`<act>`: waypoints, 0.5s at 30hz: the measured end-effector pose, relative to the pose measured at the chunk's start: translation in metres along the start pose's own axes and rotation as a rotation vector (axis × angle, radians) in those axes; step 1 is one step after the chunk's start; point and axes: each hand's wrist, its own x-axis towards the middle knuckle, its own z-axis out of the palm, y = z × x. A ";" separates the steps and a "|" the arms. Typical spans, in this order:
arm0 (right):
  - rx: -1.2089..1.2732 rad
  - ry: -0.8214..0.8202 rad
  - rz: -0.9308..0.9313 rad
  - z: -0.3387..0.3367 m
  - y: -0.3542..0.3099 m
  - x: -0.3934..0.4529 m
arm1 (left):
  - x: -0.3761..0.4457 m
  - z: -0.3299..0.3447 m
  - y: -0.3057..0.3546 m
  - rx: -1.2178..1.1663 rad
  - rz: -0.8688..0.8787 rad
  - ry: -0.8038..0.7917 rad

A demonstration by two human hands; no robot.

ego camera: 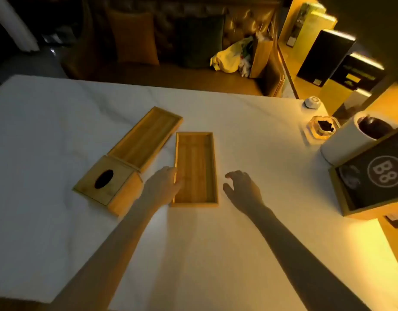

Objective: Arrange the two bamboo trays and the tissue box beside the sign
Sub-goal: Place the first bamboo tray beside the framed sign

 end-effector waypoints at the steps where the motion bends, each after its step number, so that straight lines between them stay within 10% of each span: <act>1: 0.030 -0.031 0.051 0.008 0.001 -0.003 | -0.002 0.006 -0.003 -0.009 -0.034 0.005; 15: 0.164 -0.190 0.326 0.094 -0.003 -0.012 | -0.011 0.087 -0.054 -0.124 -0.157 -0.076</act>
